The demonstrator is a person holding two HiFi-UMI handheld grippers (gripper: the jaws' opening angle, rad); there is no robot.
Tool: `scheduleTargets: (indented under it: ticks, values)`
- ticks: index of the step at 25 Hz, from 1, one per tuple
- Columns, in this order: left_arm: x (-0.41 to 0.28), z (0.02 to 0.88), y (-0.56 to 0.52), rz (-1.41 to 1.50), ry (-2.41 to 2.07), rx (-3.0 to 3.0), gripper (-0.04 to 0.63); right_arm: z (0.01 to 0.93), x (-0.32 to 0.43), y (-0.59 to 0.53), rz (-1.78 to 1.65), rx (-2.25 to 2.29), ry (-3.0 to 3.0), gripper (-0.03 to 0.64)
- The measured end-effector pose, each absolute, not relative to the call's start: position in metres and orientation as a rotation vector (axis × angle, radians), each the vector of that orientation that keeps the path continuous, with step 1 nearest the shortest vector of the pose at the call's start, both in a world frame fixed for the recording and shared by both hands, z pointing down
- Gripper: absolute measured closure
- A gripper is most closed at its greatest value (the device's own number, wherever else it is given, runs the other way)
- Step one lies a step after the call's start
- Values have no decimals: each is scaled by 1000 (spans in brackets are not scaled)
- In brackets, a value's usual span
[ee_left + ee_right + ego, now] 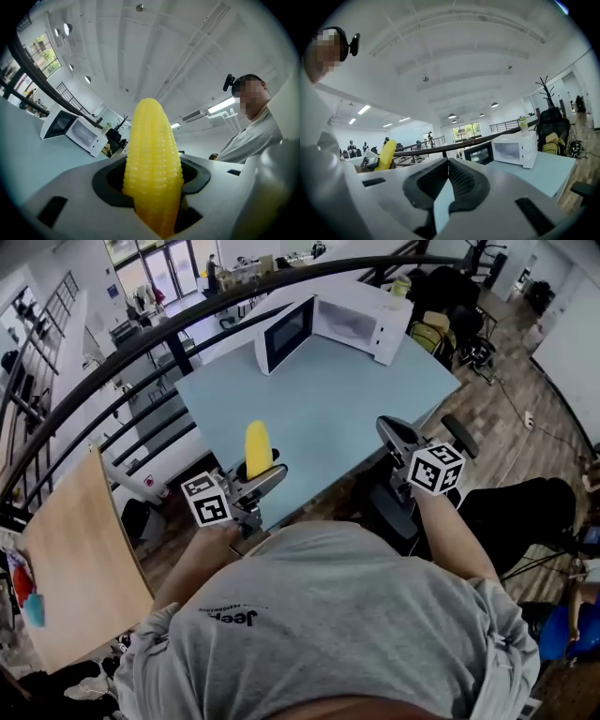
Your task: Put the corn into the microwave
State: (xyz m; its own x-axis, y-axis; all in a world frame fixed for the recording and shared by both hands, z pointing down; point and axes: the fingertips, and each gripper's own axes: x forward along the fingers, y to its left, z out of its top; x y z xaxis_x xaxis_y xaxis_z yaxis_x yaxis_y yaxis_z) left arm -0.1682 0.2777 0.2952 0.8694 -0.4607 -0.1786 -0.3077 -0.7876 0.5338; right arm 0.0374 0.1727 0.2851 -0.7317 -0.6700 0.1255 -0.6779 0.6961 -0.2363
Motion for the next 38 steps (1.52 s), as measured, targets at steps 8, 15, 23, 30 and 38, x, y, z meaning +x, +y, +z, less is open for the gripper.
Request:
scheduleTargets:
  ticks: [8,15,23,30,38]
  values:
    - [-216,308,179,-300,-527,2522,353,273,9,77,375,1346,-2752,598]
    - [-226,319,136,-234,-555,2505,351,286,6,31,393,1402,-2680,598]
    - [-210,319,69,-136,-631,2496,353,306,7,-51,431,1361,-2713,598]
    - [-163,352,-47,-62,-684,2428,353,363,22,-161,442,1330,-2729,598]
    - [-95,421,-214,32,-730,2336,353,422,35,-296,434,1346,-2755,598]
